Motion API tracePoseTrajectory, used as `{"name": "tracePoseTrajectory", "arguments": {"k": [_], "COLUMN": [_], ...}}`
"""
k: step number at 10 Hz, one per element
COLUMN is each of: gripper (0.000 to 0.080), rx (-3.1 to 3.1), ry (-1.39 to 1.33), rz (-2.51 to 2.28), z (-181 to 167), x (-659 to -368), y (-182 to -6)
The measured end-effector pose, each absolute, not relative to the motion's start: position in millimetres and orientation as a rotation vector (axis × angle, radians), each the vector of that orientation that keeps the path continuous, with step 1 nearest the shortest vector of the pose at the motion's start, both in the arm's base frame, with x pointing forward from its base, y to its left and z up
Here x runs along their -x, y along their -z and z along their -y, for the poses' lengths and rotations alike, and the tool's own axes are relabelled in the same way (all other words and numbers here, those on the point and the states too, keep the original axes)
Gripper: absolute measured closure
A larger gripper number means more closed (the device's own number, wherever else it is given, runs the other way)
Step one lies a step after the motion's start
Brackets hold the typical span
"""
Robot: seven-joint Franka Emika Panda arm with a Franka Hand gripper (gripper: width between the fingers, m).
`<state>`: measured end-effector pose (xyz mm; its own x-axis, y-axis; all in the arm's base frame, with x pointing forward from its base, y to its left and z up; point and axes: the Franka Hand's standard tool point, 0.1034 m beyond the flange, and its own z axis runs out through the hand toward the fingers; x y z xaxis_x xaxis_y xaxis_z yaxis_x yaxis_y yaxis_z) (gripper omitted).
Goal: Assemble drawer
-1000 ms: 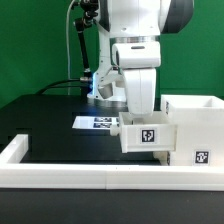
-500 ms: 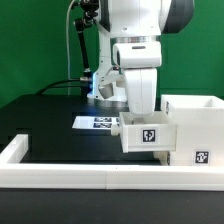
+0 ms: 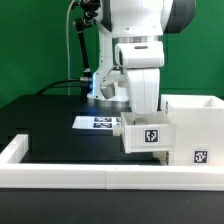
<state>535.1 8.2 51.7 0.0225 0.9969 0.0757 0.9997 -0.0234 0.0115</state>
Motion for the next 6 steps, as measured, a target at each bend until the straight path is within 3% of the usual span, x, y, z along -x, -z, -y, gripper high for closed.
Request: {"name": "tracePoseTrajectory", "arguments": {"k": [6], "gripper": [0.0755], "rx": [2.201], "ry": [0.105], "rz": [2.179], "z": [-19], "x": [-537], "y": [-53.1]}}
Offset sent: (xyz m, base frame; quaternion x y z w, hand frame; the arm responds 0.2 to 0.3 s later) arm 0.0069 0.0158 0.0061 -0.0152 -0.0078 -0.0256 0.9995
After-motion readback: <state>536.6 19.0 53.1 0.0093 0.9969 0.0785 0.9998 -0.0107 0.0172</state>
